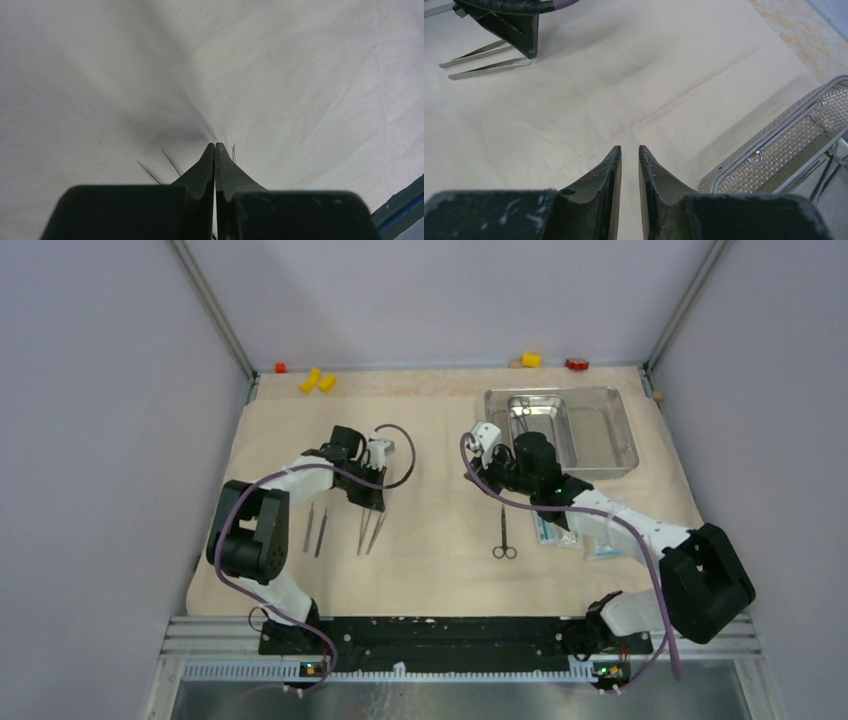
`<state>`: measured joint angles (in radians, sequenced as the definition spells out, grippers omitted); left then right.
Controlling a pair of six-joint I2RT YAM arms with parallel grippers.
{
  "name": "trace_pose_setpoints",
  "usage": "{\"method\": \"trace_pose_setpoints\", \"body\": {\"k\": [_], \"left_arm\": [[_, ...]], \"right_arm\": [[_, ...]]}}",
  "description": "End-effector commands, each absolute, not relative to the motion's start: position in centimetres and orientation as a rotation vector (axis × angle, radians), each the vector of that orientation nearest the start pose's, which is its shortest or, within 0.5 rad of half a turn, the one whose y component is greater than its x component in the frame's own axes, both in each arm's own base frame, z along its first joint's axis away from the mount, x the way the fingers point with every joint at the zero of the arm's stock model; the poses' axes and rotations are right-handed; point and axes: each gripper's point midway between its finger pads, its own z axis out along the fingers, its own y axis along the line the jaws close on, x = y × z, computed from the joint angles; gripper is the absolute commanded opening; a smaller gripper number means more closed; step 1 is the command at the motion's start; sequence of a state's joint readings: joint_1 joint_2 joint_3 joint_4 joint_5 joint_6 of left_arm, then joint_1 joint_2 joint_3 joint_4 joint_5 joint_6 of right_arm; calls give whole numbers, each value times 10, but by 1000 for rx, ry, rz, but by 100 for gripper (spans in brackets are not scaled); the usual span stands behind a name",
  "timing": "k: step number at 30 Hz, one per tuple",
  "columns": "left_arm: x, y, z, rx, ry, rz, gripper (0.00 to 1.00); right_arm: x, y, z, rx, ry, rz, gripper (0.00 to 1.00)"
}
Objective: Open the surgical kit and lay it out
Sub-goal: Adjust the medical item in the surgical kit.
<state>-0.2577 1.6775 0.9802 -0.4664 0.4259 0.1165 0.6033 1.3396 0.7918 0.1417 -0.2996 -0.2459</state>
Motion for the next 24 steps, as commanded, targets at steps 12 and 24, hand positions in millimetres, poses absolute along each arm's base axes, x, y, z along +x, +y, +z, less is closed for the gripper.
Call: {"method": "trace_pose_setpoints", "body": {"k": [12,24], "left_arm": [[309,-149,54,497,2507,-675,1],[309,-146,43,490,2539,-657,9]], "right_arm": [[323,267,155,-1007,1714,506,18],[323,267,155,-1009,1713,504,18]]}}
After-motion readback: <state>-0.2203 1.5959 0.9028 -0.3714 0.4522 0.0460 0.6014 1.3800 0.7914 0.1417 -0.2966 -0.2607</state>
